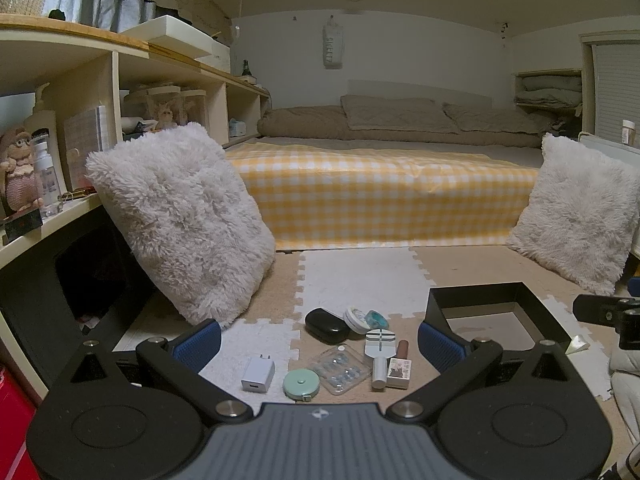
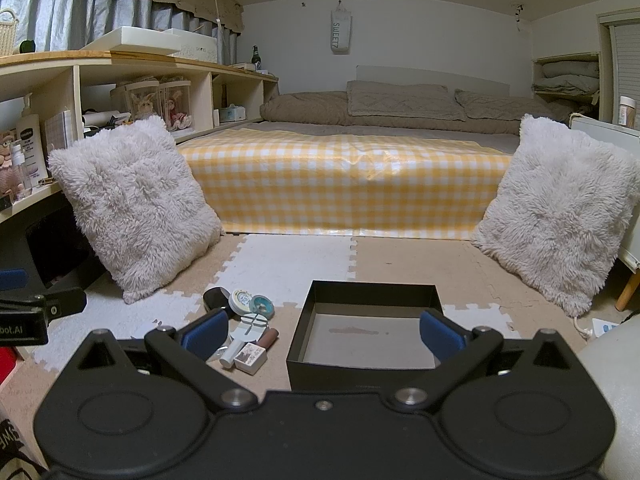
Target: Organize rigid objects
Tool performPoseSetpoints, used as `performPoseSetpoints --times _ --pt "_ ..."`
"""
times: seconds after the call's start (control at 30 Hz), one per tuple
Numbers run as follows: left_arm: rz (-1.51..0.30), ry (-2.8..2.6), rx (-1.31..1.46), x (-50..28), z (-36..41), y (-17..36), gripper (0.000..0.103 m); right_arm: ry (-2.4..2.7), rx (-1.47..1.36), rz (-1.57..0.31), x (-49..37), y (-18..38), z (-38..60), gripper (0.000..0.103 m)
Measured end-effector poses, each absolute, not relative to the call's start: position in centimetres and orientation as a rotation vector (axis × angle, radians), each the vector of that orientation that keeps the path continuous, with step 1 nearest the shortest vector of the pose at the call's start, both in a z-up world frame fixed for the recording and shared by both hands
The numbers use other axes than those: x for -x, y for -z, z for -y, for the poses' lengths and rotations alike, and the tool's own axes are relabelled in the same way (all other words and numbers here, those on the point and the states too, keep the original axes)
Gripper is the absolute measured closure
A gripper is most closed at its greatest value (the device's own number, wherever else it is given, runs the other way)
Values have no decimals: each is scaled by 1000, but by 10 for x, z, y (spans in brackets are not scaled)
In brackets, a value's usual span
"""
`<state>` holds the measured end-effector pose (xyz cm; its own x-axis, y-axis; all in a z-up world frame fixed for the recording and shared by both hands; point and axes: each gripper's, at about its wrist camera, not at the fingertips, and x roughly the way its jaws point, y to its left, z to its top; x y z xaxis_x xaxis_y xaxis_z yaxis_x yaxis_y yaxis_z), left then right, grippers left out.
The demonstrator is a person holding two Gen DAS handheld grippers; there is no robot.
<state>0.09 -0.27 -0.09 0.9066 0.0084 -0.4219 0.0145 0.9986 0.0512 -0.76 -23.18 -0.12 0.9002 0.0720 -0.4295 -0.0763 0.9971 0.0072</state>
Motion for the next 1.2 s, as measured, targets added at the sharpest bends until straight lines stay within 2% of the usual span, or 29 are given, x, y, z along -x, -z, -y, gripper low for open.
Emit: performPoseSetpoints --times 0.4,0.73,0.93,1.1,1.17,1.2 --pt "-368 -4 -5 -10 -5 -21 0 -35 -59 -404 -1 -13 250 0" --pt "-333 -37 -38 -60 -18 -39 0 77 -57 -333 -61 -30 297 0" --pt "-461 -55 -57 -116 -25 -19 0 178 -13 -387 -107 -6 323 0" --pt "-670 -28 15 -162 -39 23 0 153 -48 -523 -138 20 345 0" --pt "-722 -26 12 -175 -47 35 0 127 -59 -570 -148 29 350 1" --pt "-753 -30 3 -184 -52 43 0 113 -68 -593 -152 33 352 5"
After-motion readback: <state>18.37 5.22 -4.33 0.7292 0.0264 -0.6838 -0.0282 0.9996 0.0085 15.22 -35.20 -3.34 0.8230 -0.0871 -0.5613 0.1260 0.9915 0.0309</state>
